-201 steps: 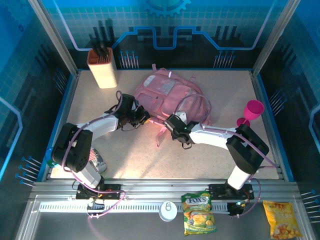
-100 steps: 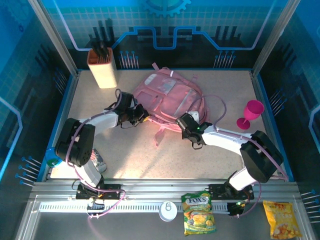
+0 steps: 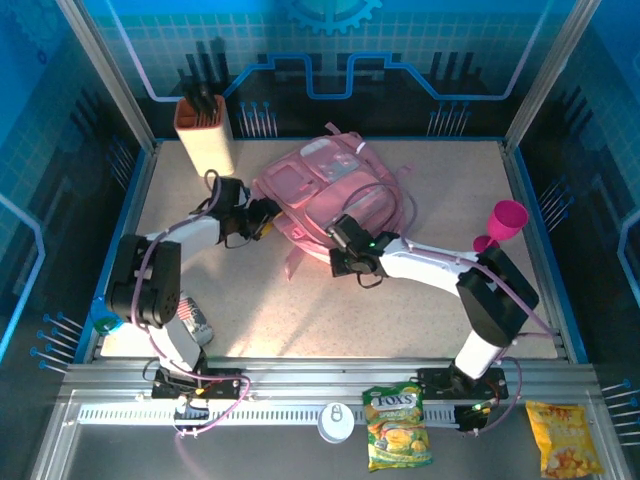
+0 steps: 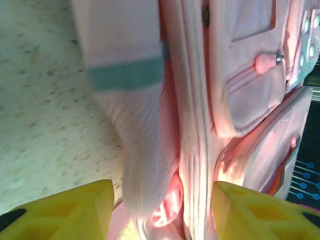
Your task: Pack the student bag
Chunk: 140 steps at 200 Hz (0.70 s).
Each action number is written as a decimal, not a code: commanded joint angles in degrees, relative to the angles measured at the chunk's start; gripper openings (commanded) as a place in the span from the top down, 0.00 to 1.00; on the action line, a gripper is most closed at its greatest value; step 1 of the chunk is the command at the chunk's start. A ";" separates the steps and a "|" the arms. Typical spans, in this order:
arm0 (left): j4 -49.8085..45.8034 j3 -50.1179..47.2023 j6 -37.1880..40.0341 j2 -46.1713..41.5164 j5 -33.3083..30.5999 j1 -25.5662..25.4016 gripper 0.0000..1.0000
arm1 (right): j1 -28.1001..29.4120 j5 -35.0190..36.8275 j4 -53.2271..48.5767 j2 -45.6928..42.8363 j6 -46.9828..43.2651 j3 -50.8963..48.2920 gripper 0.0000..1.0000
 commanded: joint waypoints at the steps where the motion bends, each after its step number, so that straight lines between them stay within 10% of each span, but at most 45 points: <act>1: -0.31 -4.00 -0.93 -5.65 0.46 0.06 0.40 | 1.85 -5.25 2.35 2.89 -0.67 4.64 1.00; 140: 19.67 -15.45 -20.19 -3.05 2.23 -8.14 0.37 | 3.66 -7.69 2.21 6.02 0.48 8.93 1.00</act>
